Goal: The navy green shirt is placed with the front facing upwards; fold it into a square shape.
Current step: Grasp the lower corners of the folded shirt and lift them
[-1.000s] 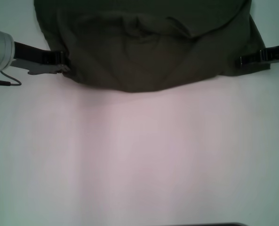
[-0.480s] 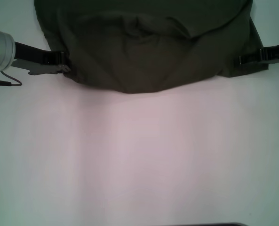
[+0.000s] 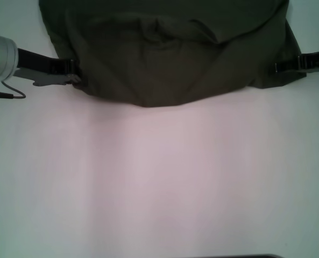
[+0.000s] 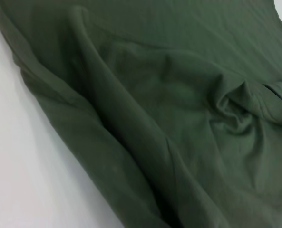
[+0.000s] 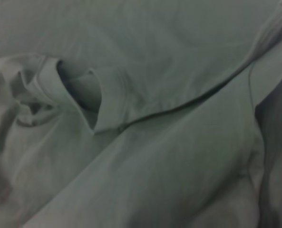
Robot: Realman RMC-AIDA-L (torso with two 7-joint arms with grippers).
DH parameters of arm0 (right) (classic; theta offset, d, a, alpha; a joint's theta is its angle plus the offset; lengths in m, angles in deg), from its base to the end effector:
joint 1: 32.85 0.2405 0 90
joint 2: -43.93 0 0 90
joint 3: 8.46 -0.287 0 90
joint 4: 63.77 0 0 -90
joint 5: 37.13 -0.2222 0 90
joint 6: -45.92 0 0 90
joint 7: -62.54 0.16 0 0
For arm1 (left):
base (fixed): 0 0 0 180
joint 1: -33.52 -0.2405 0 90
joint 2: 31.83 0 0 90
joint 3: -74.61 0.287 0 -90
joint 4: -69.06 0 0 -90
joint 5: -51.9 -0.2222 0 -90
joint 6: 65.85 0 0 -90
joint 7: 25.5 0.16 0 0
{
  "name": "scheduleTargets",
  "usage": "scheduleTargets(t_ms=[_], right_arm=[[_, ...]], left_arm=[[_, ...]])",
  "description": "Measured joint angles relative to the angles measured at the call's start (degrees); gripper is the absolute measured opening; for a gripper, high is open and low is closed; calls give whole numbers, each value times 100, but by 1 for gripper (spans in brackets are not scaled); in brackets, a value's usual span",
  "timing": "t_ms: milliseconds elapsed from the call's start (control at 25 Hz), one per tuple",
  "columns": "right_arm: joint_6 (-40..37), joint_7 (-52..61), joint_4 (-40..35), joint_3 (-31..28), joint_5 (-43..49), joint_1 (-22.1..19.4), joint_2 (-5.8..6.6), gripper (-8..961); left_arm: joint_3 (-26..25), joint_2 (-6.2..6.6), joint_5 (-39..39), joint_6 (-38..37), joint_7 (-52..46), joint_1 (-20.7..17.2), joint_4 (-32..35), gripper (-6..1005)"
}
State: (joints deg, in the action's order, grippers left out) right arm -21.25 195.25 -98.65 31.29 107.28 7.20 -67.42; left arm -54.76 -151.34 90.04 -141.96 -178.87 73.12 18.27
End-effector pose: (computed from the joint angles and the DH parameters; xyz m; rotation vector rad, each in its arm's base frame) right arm 0.3494 0.4335 0.0210 -2.1449 1.5268 0.0570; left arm -0.2680 0.4258 -0.0243 -2.1855 -1.7196 -0.1131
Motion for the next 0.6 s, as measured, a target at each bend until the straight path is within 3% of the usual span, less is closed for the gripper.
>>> scheduleTargets(t_ms=[600], right_arm=[[-33,74,-18,-1,59,-27,48,694]], left_arm=[[0,-9,0,-12,-11,-24,0,26]])
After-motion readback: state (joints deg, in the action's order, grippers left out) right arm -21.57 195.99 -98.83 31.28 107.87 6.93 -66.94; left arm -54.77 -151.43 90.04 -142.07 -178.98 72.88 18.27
